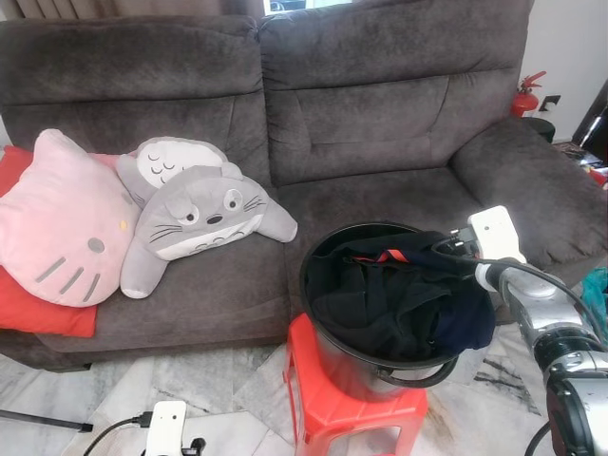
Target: Hang hanger
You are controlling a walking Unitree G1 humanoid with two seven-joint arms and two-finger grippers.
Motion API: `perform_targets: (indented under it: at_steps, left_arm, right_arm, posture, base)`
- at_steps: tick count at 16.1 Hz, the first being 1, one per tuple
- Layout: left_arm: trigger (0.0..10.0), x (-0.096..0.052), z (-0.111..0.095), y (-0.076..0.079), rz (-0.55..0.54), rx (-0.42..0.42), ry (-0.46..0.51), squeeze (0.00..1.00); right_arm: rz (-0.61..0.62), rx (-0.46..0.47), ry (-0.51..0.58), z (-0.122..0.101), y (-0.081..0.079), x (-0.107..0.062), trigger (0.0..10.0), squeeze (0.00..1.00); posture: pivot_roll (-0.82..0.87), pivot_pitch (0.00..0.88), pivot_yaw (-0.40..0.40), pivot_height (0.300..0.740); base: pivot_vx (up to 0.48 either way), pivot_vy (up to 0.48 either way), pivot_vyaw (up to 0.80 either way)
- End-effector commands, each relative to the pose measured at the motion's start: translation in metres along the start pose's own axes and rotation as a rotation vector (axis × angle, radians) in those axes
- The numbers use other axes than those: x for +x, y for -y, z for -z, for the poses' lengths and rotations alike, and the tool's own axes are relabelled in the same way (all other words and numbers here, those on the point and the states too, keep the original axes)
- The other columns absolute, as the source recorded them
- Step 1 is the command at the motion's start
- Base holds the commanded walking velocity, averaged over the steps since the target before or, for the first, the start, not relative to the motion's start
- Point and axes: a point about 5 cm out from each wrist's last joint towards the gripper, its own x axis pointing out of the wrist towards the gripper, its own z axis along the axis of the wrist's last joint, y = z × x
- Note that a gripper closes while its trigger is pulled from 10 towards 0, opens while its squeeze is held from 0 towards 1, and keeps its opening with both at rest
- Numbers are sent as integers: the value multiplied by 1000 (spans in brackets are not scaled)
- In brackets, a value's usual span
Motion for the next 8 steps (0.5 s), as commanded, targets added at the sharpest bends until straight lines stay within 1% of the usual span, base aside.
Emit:
perform_targets:
  at_steps: [1,3,5,8]
  left_arm:
    - [10000,-1,4,-5,-15,22,-19,0]
    - [10000,-1,4,-5,-14,25,-20,0]
    - [10000,-1,4,-5,-6,47,-18,0]
    - [10000,-1,4,-5,-7,45,-19,0]
  right_arm:
    - [24,16,11,-4,6,-1,0,0]
    - [22,14,10,-3,5,0,0,0]
    - [22,15,0,0,3,-1,0,0]
    - [23,11,-13,3,2,-1,0,0]
  posture:
    - [-82,0,62,740]
    - [-82,0,62,740]
    - [-80,0,62,740]
    - [-79,0,60,740]
  base:
    - [0,0,0]
    - [0,0,0]
    - [0,0,0]
    - [0,0,0]
